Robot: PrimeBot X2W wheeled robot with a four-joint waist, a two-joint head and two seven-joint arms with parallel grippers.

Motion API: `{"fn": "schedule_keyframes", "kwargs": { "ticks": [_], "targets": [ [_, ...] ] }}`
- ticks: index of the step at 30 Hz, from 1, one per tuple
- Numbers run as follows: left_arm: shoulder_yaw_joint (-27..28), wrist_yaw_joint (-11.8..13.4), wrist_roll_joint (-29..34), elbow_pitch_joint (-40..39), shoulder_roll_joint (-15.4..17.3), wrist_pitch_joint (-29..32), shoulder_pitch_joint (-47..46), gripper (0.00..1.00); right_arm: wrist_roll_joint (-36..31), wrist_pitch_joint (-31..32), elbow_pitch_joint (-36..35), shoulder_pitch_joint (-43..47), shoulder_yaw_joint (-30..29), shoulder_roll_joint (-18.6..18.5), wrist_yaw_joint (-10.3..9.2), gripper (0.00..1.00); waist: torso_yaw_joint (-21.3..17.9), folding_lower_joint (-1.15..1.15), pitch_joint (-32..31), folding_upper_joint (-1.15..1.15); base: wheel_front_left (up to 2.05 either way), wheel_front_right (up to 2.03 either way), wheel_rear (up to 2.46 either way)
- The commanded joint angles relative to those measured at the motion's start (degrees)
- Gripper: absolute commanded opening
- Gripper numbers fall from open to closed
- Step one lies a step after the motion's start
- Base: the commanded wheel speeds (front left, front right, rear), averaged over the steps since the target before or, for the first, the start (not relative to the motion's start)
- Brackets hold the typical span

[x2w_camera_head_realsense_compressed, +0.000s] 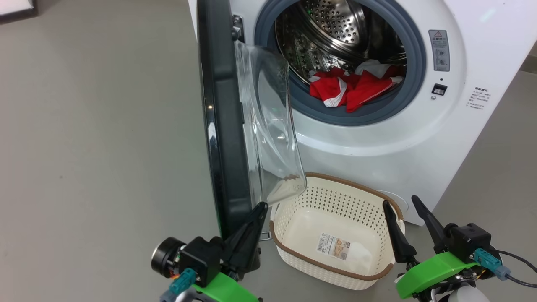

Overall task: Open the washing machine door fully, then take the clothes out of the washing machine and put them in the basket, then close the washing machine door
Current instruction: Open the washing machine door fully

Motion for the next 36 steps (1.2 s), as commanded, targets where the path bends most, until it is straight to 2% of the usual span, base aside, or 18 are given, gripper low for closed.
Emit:
{"fn": "schedule_keyframes", "kwargs": {
  "ticks": [1, 11, 20, 36],
  "targets": [
    [2.0, 0.3, -0.2, -0.6, 0.7, -0.1, -0.8, 0.00, 0.2, -0.5, -1.1, -1.4, 1.2, 0.0, 0.36, 1.00, 0.2, 0.00, 0.1, 0.00, 0.00, 0.00, 0.00],
    [4.5, 3.2, -1.5, 0.4, 1.2, -0.7, -0.2, 0.00, 0.0, -0.5, -1.0, -1.5, 1.4, 0.0, 0.36, 1.00, 1.3, 0.00, 0.4, 0.00, 0.00, 0.00, 0.00],
    [7.3, 5.8, -1.9, -1.0, 3.3, -1.1, 1.1, 0.00, -0.3, -0.5, -1.0, -1.1, 1.4, 0.0, 0.36, 1.00, 2.9, 0.00, 0.7, 0.00, 0.00, 0.00, 0.00],
    [15.7, 10.5, -4.3, -1.7, 7.1, -2.8, 1.8, 0.00, -2.5, -0.5, 0.3, -3.8, 3.8, 0.0, 0.36, 1.00, 3.5, 0.00, 2.5, 0.00, 0.00, 0.00, 0.00]
  ]
}}
